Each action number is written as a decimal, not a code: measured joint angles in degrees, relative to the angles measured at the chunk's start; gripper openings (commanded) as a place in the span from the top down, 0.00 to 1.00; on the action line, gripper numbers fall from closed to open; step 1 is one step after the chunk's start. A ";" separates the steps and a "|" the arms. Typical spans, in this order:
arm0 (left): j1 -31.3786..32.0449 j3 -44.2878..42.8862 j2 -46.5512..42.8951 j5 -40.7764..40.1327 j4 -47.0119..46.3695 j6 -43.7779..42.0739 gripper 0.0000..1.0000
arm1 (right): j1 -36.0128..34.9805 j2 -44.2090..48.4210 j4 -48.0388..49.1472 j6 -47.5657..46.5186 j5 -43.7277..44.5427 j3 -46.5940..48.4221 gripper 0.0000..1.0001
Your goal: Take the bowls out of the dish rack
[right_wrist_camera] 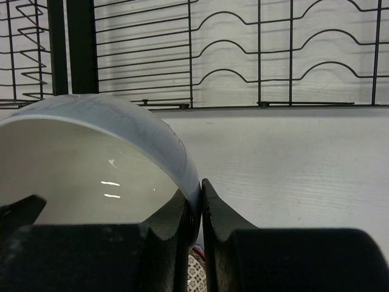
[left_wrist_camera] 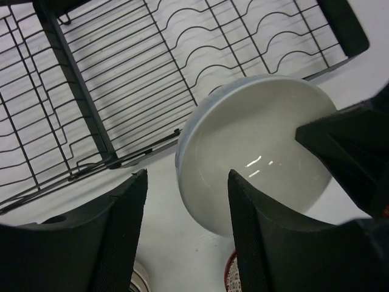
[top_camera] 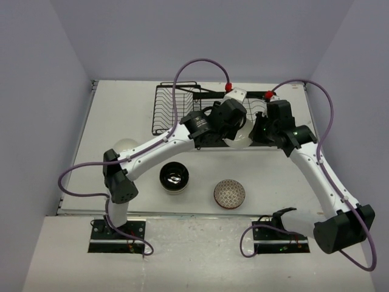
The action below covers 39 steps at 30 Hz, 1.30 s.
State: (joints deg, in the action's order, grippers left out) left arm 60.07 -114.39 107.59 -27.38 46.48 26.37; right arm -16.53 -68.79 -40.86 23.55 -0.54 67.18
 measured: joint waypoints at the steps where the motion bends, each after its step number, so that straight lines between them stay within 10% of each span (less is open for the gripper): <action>1: -0.04 -1.03 1.22 -0.90 1.31 -0.15 0.44 | -0.46 0.31 -0.50 0.09 0.70 0.00 1.00; 10: -0.04 -4.26 5.81 -4.81 6.08 -0.17 0.93 | -2.51 1.36 -2.36 0.94 4.24 -0.04 1.00; 22: 0.17 -5.38 6.84 -6.51 5.99 0.48 1.00 | -2.95 1.97 -2.23 2.34 4.90 -0.46 1.00; 32: 0.31 1.95 3.08 -10.88 3.52 0.17 1.00 | -3.13 3.52 0.13 2.54 3.58 -1.22 0.56; 39: 0.02 3.69 1.49 -13.18 3.37 -0.44 1.00 | -3.02 3.69 1.49 2.93 3.74 -1.29 0.44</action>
State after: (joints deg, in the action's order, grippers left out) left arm 60.10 -110.69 109.08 -40.56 49.84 25.93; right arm -19.55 -65.10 -39.38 26.48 3.20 65.89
